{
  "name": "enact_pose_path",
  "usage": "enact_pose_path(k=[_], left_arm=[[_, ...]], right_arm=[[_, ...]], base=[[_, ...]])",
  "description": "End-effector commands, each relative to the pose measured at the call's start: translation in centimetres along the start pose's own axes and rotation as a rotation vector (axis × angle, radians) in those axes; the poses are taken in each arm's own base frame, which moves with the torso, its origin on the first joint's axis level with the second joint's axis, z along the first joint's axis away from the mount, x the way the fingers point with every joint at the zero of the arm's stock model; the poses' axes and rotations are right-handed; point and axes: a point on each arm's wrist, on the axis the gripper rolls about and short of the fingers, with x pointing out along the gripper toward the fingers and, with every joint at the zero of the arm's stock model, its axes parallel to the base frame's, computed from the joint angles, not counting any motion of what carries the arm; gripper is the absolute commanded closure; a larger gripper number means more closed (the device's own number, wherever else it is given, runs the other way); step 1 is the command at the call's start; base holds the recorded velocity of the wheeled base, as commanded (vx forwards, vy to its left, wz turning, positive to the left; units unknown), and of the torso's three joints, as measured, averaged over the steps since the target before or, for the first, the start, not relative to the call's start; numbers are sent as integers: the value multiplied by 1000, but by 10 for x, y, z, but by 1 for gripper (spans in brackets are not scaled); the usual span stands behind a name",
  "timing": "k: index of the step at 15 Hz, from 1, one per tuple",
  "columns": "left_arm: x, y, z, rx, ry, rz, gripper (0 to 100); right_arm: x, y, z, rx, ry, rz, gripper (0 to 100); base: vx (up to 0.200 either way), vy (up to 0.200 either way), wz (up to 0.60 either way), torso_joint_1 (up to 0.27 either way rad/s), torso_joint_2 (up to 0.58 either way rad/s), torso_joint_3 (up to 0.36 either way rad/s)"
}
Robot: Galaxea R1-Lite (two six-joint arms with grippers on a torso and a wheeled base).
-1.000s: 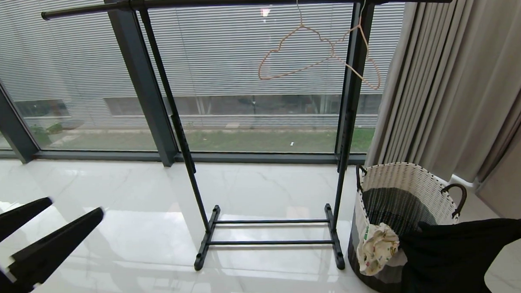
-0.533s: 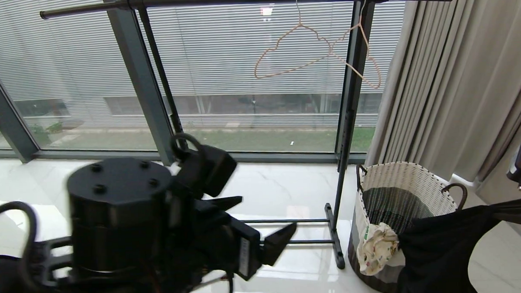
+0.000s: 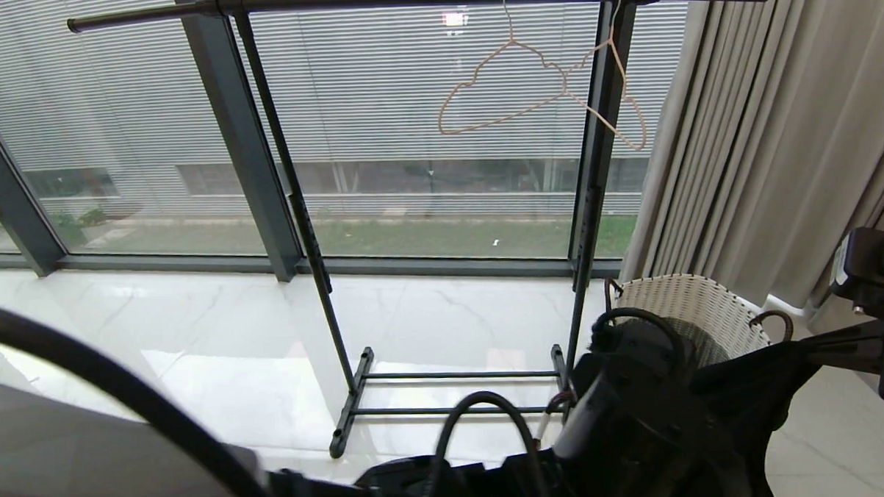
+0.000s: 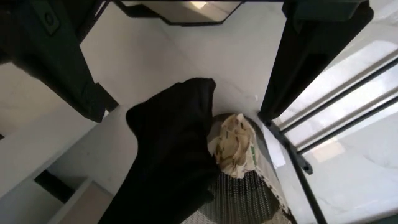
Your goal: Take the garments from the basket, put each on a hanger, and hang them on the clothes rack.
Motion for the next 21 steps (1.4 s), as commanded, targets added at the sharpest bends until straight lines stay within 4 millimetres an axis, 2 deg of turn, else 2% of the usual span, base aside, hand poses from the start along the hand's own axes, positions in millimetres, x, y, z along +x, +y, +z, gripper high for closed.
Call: enact_pose_path(k=[1,4,7,9,12,15,16,21], left_arm=[[65,-19,-25,-6,23,20,0],[99,-20,-30,-13,0,25,0],[116,-18,-33,-21,-14,35,0],[128,-11,-43,-23,1,55,0],[138,-2,-54,-23,23,76,0],[141,2,-56,-23,27,92,0],[141,5,-56,-25,26,104,100],[140,6,-51,-34,-11,156,100]], right_arm=[[-3,2,1,-9,-14,0,100],[-6,4,1,-15,-25,-1,100],[-8,4,0,-15,-30,-5,100],[-9,4,0,-14,-32,-7,100],[-9,4,0,-16,-32,-7,100],[-9,4,0,-14,-33,-7,100],[-9,4,0,-14,-33,-7,100],[-8,5,-1,41,-23,-2,100]], base=[[0,0,0,0,0,0],[0,0,0,0,0,0],[0,0,0,0,0,0],[0,0,0,0,0,0],[0,0,0,0,0,0],[0,0,0,0,0,0],[0,0,0,0,0,0],[0,0,0,0,0,0]])
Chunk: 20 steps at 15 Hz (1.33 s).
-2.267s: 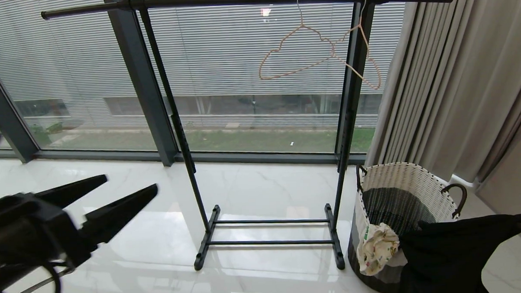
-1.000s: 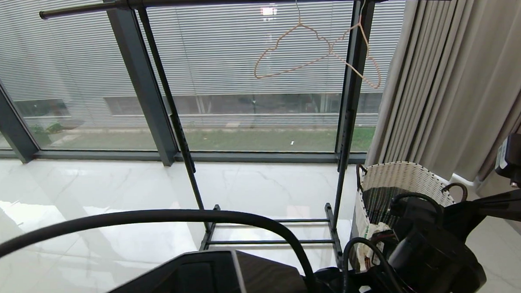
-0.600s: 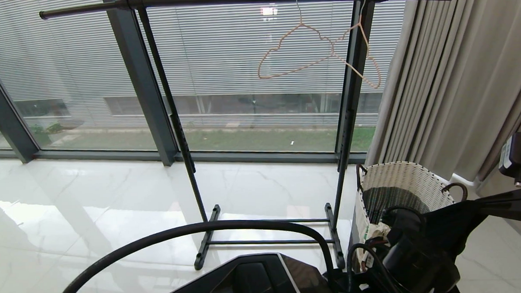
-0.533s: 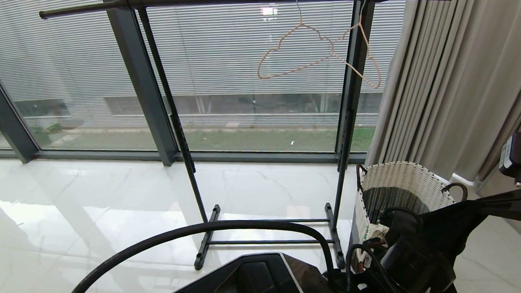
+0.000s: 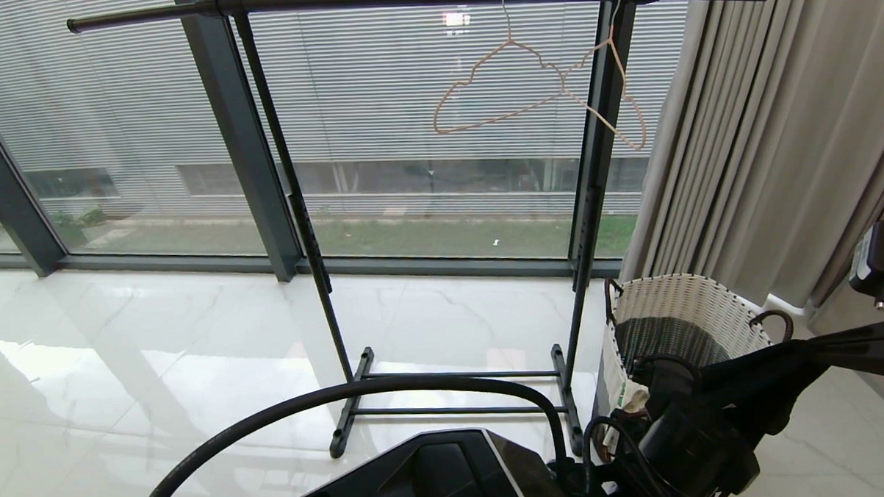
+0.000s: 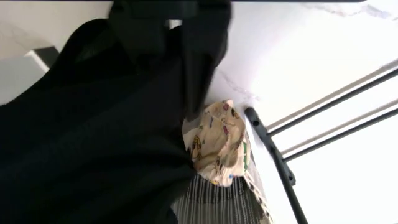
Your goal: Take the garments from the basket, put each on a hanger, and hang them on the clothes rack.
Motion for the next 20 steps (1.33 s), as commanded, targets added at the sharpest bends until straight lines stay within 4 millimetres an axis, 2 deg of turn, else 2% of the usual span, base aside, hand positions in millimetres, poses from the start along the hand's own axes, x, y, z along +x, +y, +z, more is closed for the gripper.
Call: enact_pose_path(k=[1,3,4,6,11,12,13,14,16,19,20], left_arm=[[-2,-1,7,-17,-46,-9,100],[-10,-1,16,-36,-93,-23,100],[-25,-3,25,-62,-101,-37,100],[-60,-4,37,-121,-86,-63,100],[-162,34,38,-142,2,-108,100],[-173,38,38,-140,7,-124,100],[-203,43,43,-141,-7,-179,100],[-221,46,47,-144,-27,-204,100],[-249,46,57,-151,-73,-245,100],[-279,51,59,-138,-66,-268,100],[-299,58,61,-129,-49,-271,100]], right_arm=[[3,1,-3,21,18,11,100],[6,3,-7,64,37,19,100],[8,4,-10,91,45,21,100],[8,5,-13,158,32,56,100],[5,7,-12,187,-58,177,100],[4,8,-11,186,-71,191,100],[-1,9,-11,183,-108,221,100],[-4,11,-11,180,-139,249,100],[-8,14,-10,165,-192,315,100],[-7,20,-5,128,-212,377,100],[-4,22,-3,112,-220,403,100]], base=[[0,0,0,0,0,0],[0,0,0,0,0,0],[0,0,0,0,0,0],[0,0,0,0,0,0],[0,0,0,0,0,0],[0,0,0,0,0,0],[0,0,0,0,0,0],[0,0,0,0,0,0],[0,0,0,0,0,0],[0,0,0,0,0,0],[0,0,0,0,0,0]])
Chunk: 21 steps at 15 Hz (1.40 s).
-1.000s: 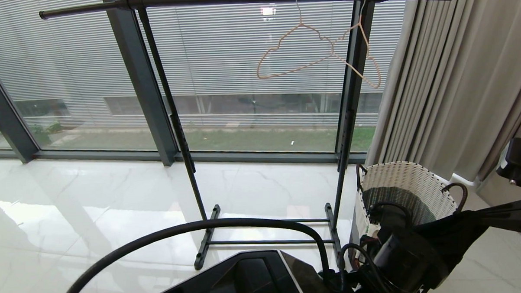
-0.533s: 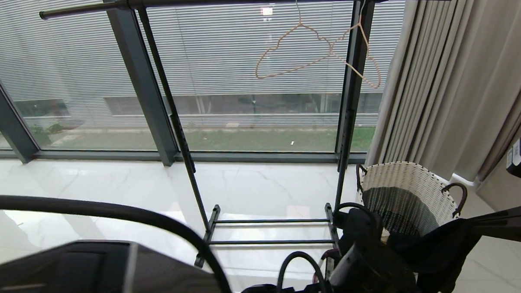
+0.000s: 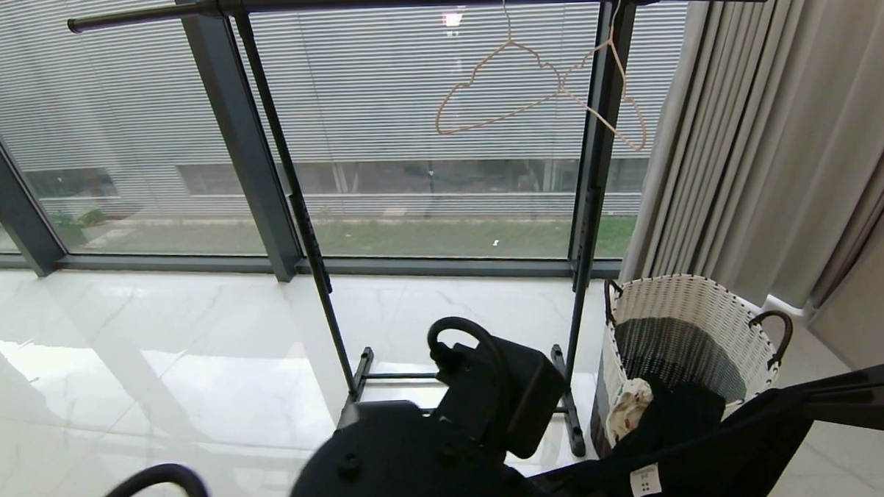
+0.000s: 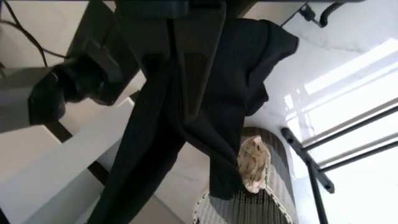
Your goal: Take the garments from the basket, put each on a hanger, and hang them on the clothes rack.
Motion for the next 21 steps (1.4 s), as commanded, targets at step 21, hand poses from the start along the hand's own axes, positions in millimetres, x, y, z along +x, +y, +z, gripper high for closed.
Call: enact_pose_path(k=[21], left_arm=[[-108,53,115,330,-80,218,100]], right_arm=[[18,-25,86,-149,-189,-25,100]], base=[[0,0,0,0,0,0]])
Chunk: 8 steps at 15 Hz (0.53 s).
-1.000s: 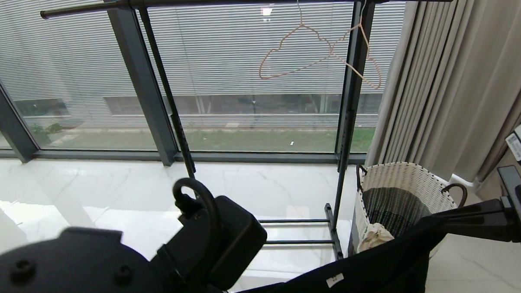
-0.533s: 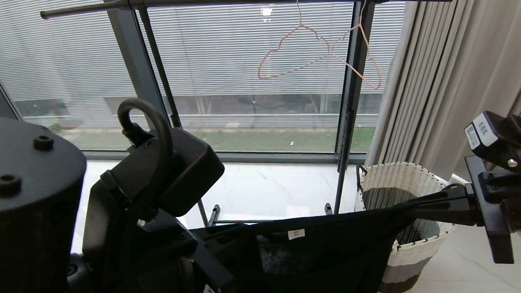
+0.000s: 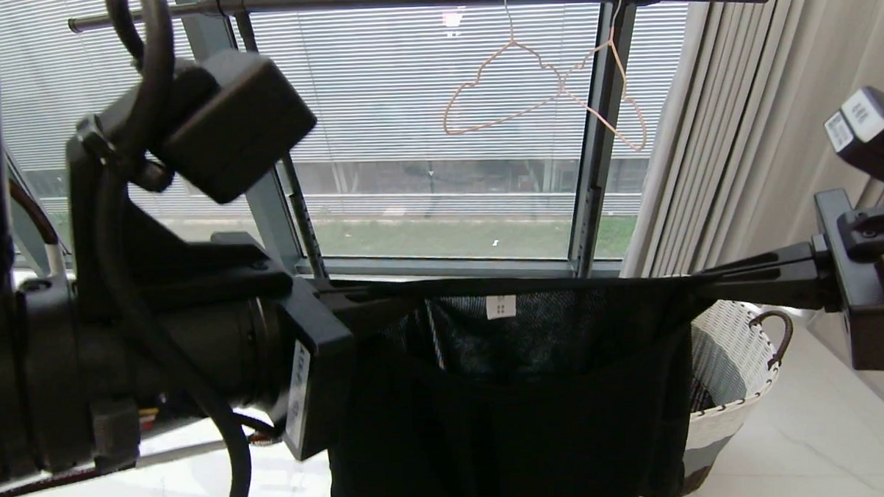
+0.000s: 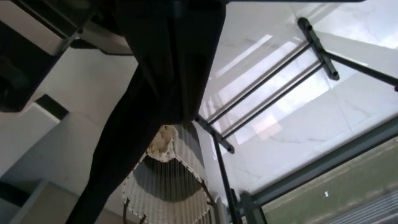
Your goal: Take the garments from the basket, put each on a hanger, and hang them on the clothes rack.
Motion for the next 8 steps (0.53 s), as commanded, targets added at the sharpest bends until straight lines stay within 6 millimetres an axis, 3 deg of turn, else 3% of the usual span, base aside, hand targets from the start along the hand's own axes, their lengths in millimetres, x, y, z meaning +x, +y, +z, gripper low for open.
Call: enact_pose_path(k=[1,4,8], left_arm=[[3,13,15,4,-39,50,100],[3,14,10,99,-22,30,100],[5,14,11,135,-24,11,100]], right_arm=[[1,-14,17,-8,-24,-32,100],[4,-25,30,-19,-50,-56,100],[-5,-21,30,-14,-46,-54,100]], base=[[0,0,0,0,0,0],[0,0,0,0,0,0],[0,0,0,0,0,0]])
